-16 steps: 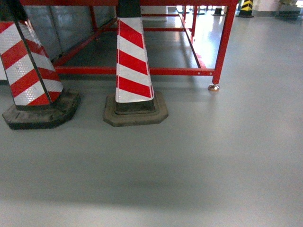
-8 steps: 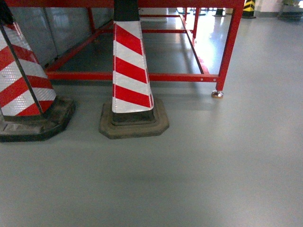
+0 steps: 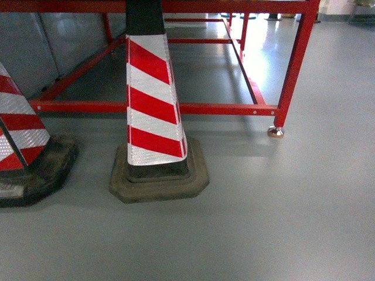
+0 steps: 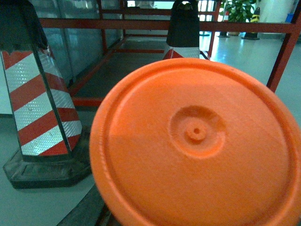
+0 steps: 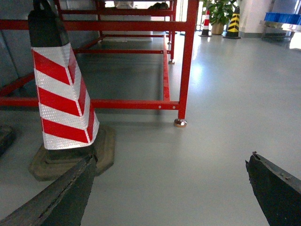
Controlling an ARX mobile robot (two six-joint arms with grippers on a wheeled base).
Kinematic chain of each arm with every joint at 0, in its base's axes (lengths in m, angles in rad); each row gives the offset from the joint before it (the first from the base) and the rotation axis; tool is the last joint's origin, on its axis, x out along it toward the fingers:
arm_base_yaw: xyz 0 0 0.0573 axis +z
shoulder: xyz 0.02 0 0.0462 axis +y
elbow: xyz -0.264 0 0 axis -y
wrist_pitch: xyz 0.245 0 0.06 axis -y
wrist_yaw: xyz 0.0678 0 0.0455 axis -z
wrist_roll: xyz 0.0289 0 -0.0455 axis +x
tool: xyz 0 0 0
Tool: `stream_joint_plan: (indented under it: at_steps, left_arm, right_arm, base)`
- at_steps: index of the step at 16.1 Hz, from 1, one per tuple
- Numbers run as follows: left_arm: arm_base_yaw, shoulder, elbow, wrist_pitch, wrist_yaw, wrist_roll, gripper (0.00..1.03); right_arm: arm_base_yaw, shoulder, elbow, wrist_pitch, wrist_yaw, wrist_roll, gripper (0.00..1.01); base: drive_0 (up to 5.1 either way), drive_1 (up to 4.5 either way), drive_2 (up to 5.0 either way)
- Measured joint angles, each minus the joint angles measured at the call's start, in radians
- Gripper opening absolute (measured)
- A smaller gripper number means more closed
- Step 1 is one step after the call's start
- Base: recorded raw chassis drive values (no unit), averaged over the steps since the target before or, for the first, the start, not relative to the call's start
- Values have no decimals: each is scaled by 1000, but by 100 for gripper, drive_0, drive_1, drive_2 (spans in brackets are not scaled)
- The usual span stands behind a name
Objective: Pick capacitor and pack into box
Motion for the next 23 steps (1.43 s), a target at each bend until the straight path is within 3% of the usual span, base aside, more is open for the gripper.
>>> stream_joint_plan:
  at_steps: [4,23]
  left_arm:
    - [0,0,0,1,0,0,44]
    - [0,0,0,1,0,0,44]
  right_arm:
    - [0,0,0,0,0,0,98]
    - [0,0,0,0,-2,-2,98]
  base:
    - [3,423,-417]
    - [0,0,0]
